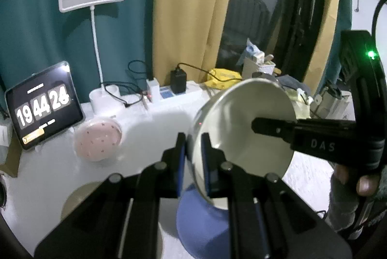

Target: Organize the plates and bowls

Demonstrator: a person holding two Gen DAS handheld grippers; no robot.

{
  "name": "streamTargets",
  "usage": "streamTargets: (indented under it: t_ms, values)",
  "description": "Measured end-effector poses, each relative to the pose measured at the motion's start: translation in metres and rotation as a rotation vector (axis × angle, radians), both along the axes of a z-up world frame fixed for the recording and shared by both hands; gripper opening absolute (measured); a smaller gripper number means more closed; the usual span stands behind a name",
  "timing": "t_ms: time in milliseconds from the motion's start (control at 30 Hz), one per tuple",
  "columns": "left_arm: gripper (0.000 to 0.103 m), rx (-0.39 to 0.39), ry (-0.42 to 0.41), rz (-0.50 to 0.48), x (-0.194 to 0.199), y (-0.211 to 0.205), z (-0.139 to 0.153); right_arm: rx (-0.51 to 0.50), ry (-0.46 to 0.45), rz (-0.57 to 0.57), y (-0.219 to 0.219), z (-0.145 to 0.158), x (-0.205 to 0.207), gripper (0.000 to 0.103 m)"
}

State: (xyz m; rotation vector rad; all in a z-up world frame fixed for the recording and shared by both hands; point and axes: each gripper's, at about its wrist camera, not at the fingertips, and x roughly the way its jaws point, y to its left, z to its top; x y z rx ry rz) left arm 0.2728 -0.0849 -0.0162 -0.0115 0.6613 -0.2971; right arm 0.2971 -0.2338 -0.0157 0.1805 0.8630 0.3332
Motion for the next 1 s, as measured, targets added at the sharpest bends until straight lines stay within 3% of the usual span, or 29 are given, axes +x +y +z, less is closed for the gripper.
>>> streamTargets:
  t_ms: [467, 1000]
  values:
    - [0.012, -0.001, 0.046, -0.023, -0.028, -0.008, -0.017, 0.005, 0.044, -0.020, -0.005, -0.023, -0.034, 0.012]
    - [0.012, 0.012, 0.159, -0.024, -0.041, -0.006, -0.065, -0.015, 0.165, -0.010, 0.004, -0.071, -0.052, 0.012]
